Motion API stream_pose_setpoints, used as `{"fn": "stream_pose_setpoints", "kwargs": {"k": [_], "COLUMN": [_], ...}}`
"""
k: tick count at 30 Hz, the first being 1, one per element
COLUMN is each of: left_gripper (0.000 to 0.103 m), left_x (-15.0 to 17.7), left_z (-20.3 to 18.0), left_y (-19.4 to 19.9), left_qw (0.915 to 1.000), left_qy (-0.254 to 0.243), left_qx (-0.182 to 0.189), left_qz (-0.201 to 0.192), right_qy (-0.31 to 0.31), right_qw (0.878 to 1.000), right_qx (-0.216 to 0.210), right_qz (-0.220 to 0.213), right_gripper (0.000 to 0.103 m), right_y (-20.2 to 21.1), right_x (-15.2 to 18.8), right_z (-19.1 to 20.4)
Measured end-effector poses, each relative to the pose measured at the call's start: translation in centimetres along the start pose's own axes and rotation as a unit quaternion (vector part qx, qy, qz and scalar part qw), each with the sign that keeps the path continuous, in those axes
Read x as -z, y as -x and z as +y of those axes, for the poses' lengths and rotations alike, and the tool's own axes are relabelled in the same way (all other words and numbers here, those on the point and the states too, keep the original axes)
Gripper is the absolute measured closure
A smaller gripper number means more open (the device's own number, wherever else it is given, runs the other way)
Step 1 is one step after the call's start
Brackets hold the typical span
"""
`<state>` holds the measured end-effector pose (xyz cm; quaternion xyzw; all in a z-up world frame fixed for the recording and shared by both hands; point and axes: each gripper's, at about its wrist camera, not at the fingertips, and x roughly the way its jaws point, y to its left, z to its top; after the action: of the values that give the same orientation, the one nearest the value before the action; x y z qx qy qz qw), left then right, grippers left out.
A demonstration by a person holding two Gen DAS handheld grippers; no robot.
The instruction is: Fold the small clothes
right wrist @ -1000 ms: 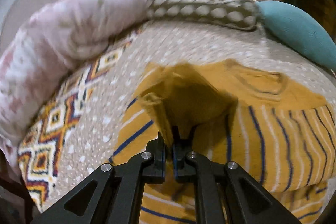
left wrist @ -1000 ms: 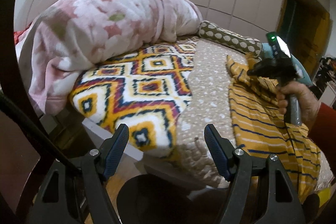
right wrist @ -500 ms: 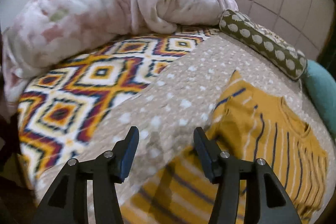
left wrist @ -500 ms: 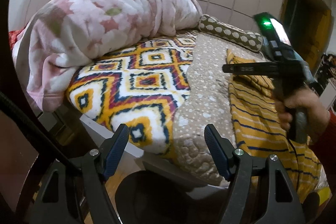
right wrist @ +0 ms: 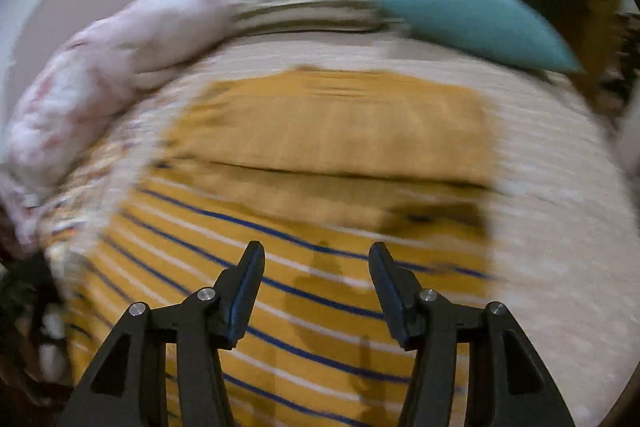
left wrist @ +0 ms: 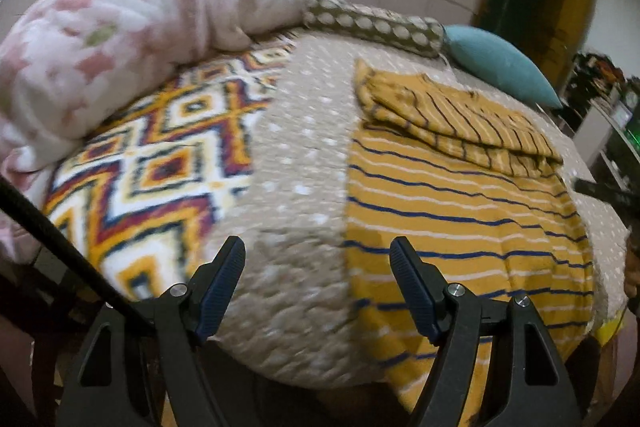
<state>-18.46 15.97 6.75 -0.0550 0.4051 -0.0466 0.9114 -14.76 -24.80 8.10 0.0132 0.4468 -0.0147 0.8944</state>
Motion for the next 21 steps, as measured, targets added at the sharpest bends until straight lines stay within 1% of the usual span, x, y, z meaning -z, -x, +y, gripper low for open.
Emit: {"fn": "stream_pose_setpoints", "kwargs": {"k": [1,2,3,5,7,8,9,10,11,12,13,14,15,17,18,21], "left_gripper": [0.029,0.029,0.029,0.029,0.029,0.029,0.030,0.032,0.037,0.048,0.054,0.058,0.063,0.065,0.066,0.066], "left_x": [-0.3,-0.4,-0.5,-0.6,-0.5,-0.4,-0.4,-0.3,-0.2,-0.1,0.0,0.2,0.4,1.2,1.5,3.3], "left_z": [-0.6,-1.0,-1.4,-2.0,-2.3,-2.4,-2.5,-2.8,-3.1,-3.3,-3.3,-3.1,-2.9,-2.3,-2.2,-2.1], "left_y": [-0.9,-1.6,-2.3,-3.9,-5.4,-5.8,-6.0,-6.1,-6.1,-6.1,-6.0,-5.7,-5.4,-4.7,-4.4,-3.2], "left_qw": [0.9999,0.9997,0.9994,0.9982,0.9965,0.9963,0.9964,0.9968,0.9970,0.9970,0.9970,0.9968,0.9964,0.9951,0.9946,0.9931], "left_qy": [-0.005,-0.008,-0.009,-0.008,0.004,0.006,0.005,-0.001,-0.008,-0.013,-0.015,-0.010,-0.003,0.018,0.024,0.036], "left_qx": [0.009,0.012,0.016,0.032,0.042,0.045,0.045,0.040,0.032,0.027,0.024,0.032,0.040,0.059,0.065,0.077], "left_qz": [0.012,0.021,0.029,0.050,0.072,0.073,0.072,0.070,0.070,0.071,0.072,0.073,0.074,0.077,0.078,0.080], "right_qy": [-0.013,-0.030,-0.054,-0.116,-0.148,-0.158,-0.165,-0.171,-0.173,-0.175,-0.175,-0.173,-0.173,-0.179,-0.186,-0.201], "right_qw": [1.000,0.999,0.999,0.993,0.986,0.984,0.981,0.978,0.976,0.974,0.972,0.971,0.968,0.959,0.953,0.942], "right_qx": [0.011,0.012,0.004,-0.038,-0.074,-0.087,-0.101,-0.117,-0.130,-0.143,-0.154,-0.164,-0.184,-0.217,-0.239,-0.268], "right_qz": [0.000,0.002,0.005,0.009,0.010,0.011,0.012,0.013,0.015,0.014,0.011,0.009,0.007,0.009,0.013,0.017], "right_gripper": [0.044,0.044,0.044,0.044,0.044,0.044,0.044,0.044,0.044,0.044,0.044,0.044,0.044,0.044,0.044,0.045], "right_y": [0.5,1.0,1.4,1.8,1.6,1.3,1.0,0.5,0.1,-0.3,-0.6,-0.7,-0.9,-1.2,-1.6,-2.3], "right_x": [0.7,1.5,2.5,4.8,6.5,7.1,7.8,8.4,8.7,9.1,9.3,9.5,9.5,9.8,9.9,10.5], "right_z": [-1.6,-3.3,-5.2,-8.5,-9.9,-10.2,-10.4,-10.2,-9.8,-9.3,-8.7,-8.2,-7.5,-6.7,-6.2,-5.6]}}
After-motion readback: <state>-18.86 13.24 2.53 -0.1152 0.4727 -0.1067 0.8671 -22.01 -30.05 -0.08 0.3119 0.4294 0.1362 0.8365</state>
